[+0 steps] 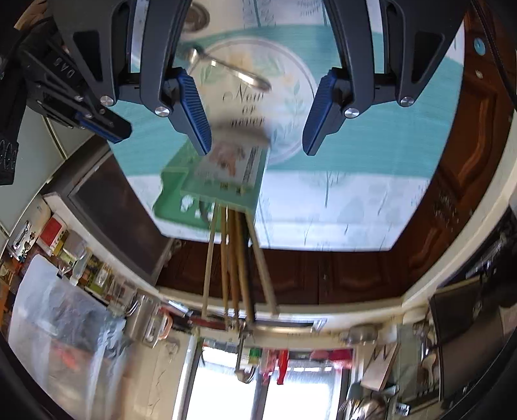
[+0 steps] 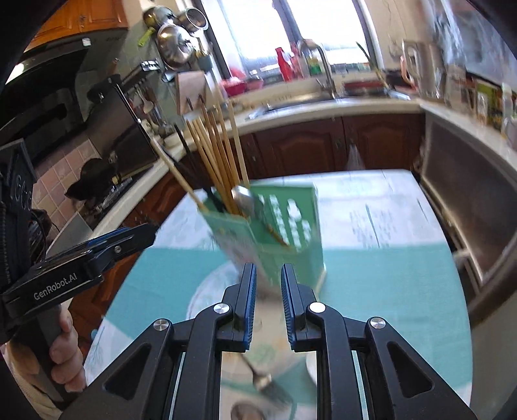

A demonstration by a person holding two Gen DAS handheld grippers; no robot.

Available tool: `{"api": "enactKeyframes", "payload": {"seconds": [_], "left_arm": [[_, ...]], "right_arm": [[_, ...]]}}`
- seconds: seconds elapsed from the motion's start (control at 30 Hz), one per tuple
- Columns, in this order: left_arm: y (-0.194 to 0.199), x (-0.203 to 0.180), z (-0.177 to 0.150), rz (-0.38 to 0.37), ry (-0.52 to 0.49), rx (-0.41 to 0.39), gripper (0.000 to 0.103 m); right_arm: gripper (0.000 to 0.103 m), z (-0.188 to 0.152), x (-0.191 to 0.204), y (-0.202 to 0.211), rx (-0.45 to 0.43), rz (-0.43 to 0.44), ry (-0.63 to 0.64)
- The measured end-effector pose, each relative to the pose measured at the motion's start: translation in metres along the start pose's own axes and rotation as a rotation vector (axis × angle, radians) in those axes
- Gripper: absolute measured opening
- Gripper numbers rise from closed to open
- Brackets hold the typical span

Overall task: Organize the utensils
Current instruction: 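Lower the left tool onto the metal fork while the right tool lowers onto a metal spoon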

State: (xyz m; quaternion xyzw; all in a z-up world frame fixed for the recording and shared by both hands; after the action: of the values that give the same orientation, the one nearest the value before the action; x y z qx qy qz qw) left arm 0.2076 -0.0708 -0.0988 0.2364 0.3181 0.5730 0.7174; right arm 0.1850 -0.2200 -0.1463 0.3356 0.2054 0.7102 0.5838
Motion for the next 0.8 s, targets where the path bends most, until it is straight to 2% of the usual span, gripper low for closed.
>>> {"api": "enactKeyframes", "payload": {"seconds": [0.1, 0.2, 0.3, 0.4, 0.6, 0.8], "left_arm": [[-0.011, 0.001, -0.033, -0.01, -0.008, 0.119, 0.059], [-0.017, -0.003, -0.059, -0.015, -0.047, 0.183, 0.059], [-0.024, -0.008, -0.079, -0.021, -0.076, 0.225, 0.059], [-0.035, -0.008, -0.1, -0.059, -0.05, 0.295, 0.059], [-0.052, -0.006, -0.128, -0.089, -0.014, 0.384, 0.059], [-0.059, -0.012, -0.139, -0.088, -0.072, 0.391, 0.059]], "right_arm": [[0.016, -0.029, -0.008, 0.014, 0.042, -0.018, -0.028], [0.017, -0.059, -0.016, 0.026, 0.089, -0.033, -0.06], [0.02, -0.088, -0.02, 0.032, 0.149, -0.012, -0.099], [0.021, -0.117, -0.022, 0.032, 0.209, -0.004, -0.11], [0.021, -0.139, -0.022, 0.03, 0.254, -0.011, -0.114], [0.021, -0.14, -0.017, 0.018, 0.289, 0.012, -0.118]]}}
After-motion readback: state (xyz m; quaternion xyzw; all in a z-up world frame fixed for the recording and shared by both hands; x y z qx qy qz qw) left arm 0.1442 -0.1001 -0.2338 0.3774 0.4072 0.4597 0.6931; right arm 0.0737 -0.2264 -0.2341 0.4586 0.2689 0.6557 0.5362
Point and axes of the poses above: each gripper's, at about its wrist camera, not at the fingertips, and y roughly against the way its jaws point, x to its left, z to its top, the point moved 6 cm from there along -y, roughly the way its jaws point
